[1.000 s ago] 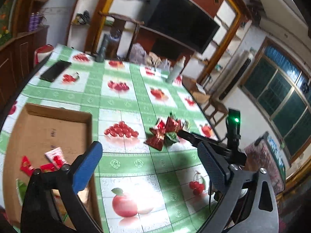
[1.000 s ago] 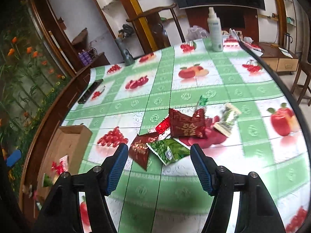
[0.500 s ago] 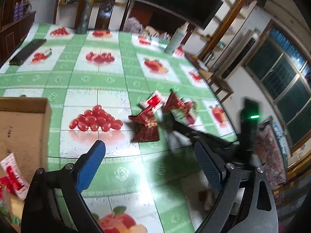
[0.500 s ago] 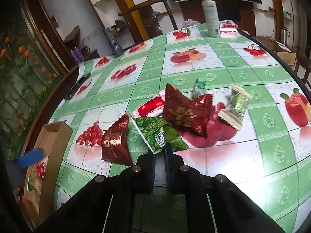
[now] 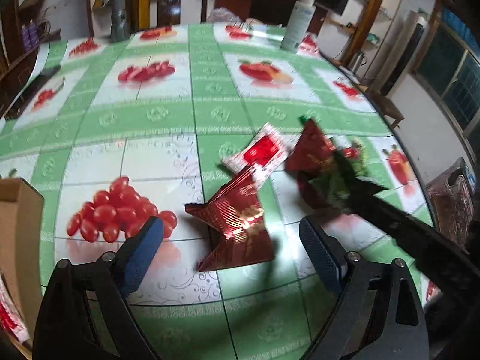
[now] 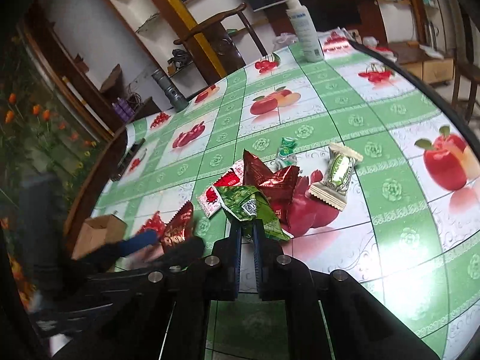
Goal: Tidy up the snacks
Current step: 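Grasp the green packet with the right tool while the left tool grasps a dark red packet, then carry the dark red packet with the left tool while the right tool carries the green packet to the box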
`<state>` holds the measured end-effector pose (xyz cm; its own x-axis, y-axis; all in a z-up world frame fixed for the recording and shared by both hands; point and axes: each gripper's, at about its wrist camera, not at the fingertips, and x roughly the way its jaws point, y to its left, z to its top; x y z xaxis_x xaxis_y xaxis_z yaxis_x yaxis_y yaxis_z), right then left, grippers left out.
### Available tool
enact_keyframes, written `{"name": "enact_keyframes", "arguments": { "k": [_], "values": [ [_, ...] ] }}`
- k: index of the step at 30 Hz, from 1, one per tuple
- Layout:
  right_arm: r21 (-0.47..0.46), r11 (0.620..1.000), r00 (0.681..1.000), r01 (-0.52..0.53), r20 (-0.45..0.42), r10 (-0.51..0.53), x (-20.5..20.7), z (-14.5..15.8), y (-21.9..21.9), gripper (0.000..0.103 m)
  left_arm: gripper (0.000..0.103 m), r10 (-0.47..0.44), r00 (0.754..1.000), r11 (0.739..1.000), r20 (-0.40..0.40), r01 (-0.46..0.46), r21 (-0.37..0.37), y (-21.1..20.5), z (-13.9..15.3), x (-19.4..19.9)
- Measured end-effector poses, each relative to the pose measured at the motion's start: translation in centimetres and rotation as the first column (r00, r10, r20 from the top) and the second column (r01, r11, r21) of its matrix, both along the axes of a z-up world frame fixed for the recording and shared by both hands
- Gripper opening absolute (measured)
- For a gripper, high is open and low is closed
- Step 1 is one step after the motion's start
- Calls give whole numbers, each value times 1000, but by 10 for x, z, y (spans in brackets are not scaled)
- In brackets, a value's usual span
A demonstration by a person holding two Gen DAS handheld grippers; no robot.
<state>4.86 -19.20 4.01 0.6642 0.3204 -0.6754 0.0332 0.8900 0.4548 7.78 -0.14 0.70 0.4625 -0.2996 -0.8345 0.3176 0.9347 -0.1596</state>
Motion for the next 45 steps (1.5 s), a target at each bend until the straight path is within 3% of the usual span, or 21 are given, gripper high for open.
{"name": "enact_keyframes", "arguments": {
  "k": [2,5,8,15,19,22,29,32,34,37,40,45],
  "values": [
    [7,1000,1000,3,-1,-3,1,0,-1,8,37,-33,999,999,31,33,11,-3,2,-2],
    [-1,1000,1000,-1,4,1,0,-1,2,8,30,-47,999,998,6,48,-31,1,6,-3],
    [-23,1000,1000,-8,11,9,-1,-1,7,8,29,-36,999,998,19,37,-56,11,14,-8],
    [-34,999,998,-39,42,41,-4,1,15,8,29,20,1000,972,15,-16,-234,55,41,-37],
    [-51,998,998,-49,42,51,-5,-2,23,8,29,90,996,937,27,-75,-341,98,58,-62],
    [-67,997,999,-41,32,43,-6,-7,28,8,30,189,979,905,78,-143,-401,144,74,-90],
    [-139,988,995,-65,71,75,-21,-4,53,8,30,382,914,851,140,-289,-438,239,88,-134],
    [-179,980,991,-87,87,104,-34,2,70,8,30,427,891,844,154,-331,-421,264,83,-142],
    [-153,982,989,-114,79,127,-44,7,81,8,30,452,879,836,153,-357,-416,277,76,-143],
    [-115,978,981,-174,64,183,-55,15,105,8,30,474,873,810,116,-381,-445,293,62,-145],
    [-115,962,964,-247,68,256,-61,31,137,8,30,476,875,802,89,-390,-452,300,49,-147],
    [-149,919,922,-366,75,380,-69,47,197,7,30,459,887,829,53,-406,-385,305,30,-152]
  ]
}}
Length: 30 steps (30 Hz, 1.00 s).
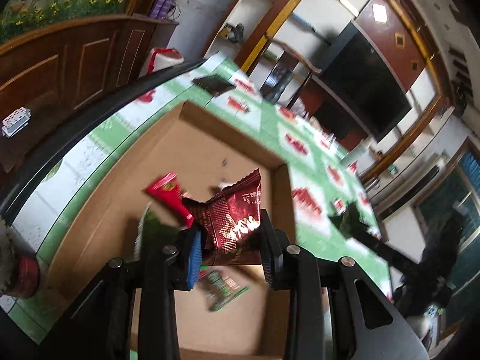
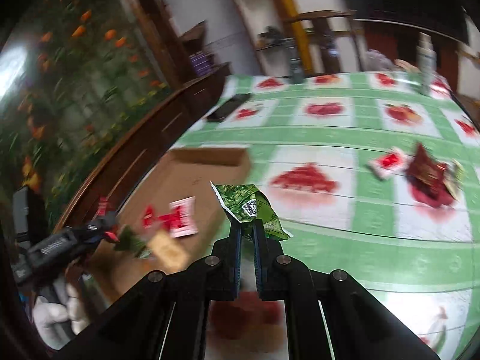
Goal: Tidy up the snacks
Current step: 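Carry the dark red packet with the left tool while the right tool carries the green packet to the box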
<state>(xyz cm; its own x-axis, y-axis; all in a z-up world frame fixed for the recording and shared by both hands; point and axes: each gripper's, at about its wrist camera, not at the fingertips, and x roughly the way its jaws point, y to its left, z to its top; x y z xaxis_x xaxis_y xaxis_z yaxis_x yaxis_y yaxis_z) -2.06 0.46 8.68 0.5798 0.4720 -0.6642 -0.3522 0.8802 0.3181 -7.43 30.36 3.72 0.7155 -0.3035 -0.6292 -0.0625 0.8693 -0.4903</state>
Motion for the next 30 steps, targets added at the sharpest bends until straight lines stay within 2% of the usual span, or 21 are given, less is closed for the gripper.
{"name": "enact_keyframes", "arguments": {
  "k": [5,8,10,11,13,14,15,17,20,25,27,28,30],
  "values": [
    [-32,996,996,-87,-34,86,6,-10,57,7,30,-18,998,999,-65,19,27,6,-16,-7],
    [-51,992,992,-112,-56,109,14,-20,82,7,31,-27,997,999,-74,30,31,7,-19,-13],
    [-72,990,992,-119,-59,115,21,-25,96,8,34,-38,996,999,-79,40,21,9,-21,-15],
    [-76,990,991,-120,-60,116,23,-27,100,12,39,-41,996,999,-79,42,12,11,-21,-16],
    [-66,991,992,-112,-69,108,31,-30,107,12,43,-44,996,999,-82,44,1,13,-20,-16],
    [-59,993,992,-106,-79,101,35,-32,107,16,45,-46,996,999,-80,46,-2,14,-20,-16],
    [-49,994,991,-100,-92,96,38,-33,108,26,46,-49,996,999,-76,48,-6,14,-18,-18],
    [-40,995,992,-88,-89,84,40,-33,107,33,47,-52,997,999,-65,51,-11,16,-16,-20],
    [-48,991,989,-125,-82,121,35,-29,112,33,47,-27,999,999,-42,26,-25,23,-10,-25],
    [-27,963,960,-268,-94,265,8,-26,135,32,47,14,999,998,39,-12,-56,32,9,-37],
    [33,943,936,-330,-122,332,-3,-28,141,32,48,39,997,998,71,-36,-50,35,17,-42],
    [86,928,916,-363,-149,373,-6,-31,144,32,51,51,995,998,86,-47,-46,36,20,-44],
    [131,909,889,-395,-193,415,-7,-39,149,32,55,63,993,998,103,-61,-29,37,24,-47]
  ]
}}
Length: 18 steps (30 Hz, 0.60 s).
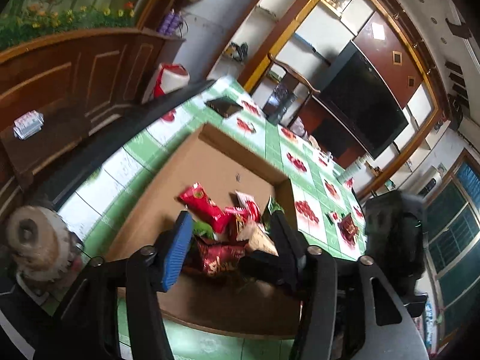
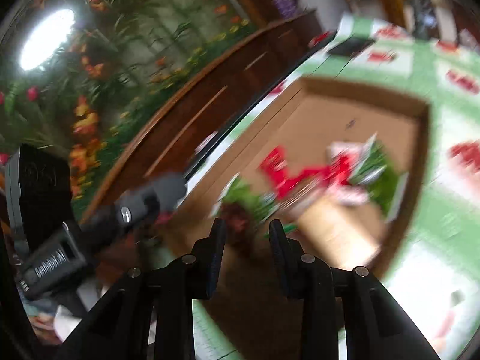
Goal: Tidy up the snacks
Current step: 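Carry the dark red packet with the left tool while the right tool carries the green packet to the box, then open both tools over the box to release the packets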
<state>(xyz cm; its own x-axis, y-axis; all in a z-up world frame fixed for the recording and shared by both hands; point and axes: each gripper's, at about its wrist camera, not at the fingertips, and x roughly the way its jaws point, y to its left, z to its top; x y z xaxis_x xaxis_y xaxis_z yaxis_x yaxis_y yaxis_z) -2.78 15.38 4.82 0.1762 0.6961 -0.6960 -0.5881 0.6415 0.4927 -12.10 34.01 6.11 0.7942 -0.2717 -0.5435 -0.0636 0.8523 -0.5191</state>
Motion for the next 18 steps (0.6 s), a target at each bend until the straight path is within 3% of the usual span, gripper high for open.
{"name": "enact_keyframes", "arguments": {
  "k": [5,11,12,14,16,18],
  "values": [
    [-66,991,993,114,35,-112,18,-11,-10,30,55,-27,999,999,-19,27,36,-9,-1,2],
    [18,978,977,207,58,-208,12,11,-52,37,55,-12,999,979,-53,23,200,-35,3,4],
    [27,974,972,223,74,-224,7,16,-60,42,57,2,998,969,-55,12,246,-41,5,3],
    [38,966,961,255,100,-257,-1,22,-75,46,74,39,997,945,-64,-16,327,-50,8,2],
    [34,958,951,285,118,-287,-7,25,-93,47,77,60,996,928,-62,-33,372,-58,10,0],
    [23,950,942,312,124,-312,-12,25,-107,47,77,42,997,926,-64,-15,377,-66,11,0]
  ]
}}
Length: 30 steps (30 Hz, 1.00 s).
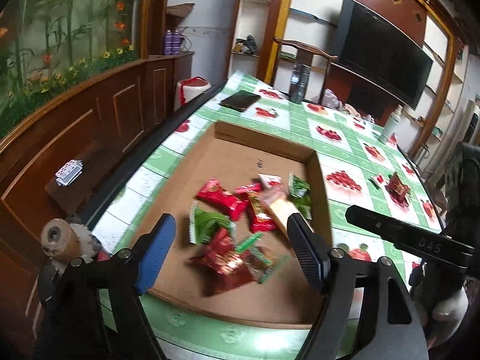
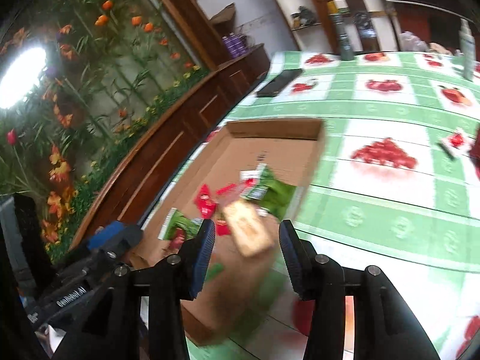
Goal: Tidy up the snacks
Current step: 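Open both tools over the box to release the packets, then grasp the dark red packet with the left tool while the right tool grasps the tan-and-green candy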
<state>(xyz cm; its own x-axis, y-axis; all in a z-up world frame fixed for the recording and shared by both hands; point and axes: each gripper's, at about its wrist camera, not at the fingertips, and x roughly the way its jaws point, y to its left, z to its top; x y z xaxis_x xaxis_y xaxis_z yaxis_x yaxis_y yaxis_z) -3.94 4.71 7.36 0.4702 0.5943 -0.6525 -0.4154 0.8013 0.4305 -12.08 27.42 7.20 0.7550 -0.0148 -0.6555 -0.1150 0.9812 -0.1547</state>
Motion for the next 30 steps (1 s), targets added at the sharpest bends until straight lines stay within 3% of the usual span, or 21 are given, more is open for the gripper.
{"name": "enact_keyframes", "arguments": {
  "k": [12,20,23,26,30],
  "values": [
    [35,995,995,96,-15,-95,-9,-9,-59,52,77,-63,998,985,-22,66,159,-60,7,-6],
    [41,982,983,183,-8,-183,-9,-6,-107,53,77,-117,992,978,-41,123,169,-86,7,-5],
    [40,970,970,242,2,-242,-2,0,-137,53,77,-181,982,976,-52,186,114,-95,5,-5],
    [21,937,936,349,34,-349,10,10,-180,54,77,-248,967,966,-62,252,65,-105,1,-4],
    [24,841,840,541,33,-542,35,14,-249,57,76,-306,949,952,-78,307,-2,-114,-6,0]
  ]
}}
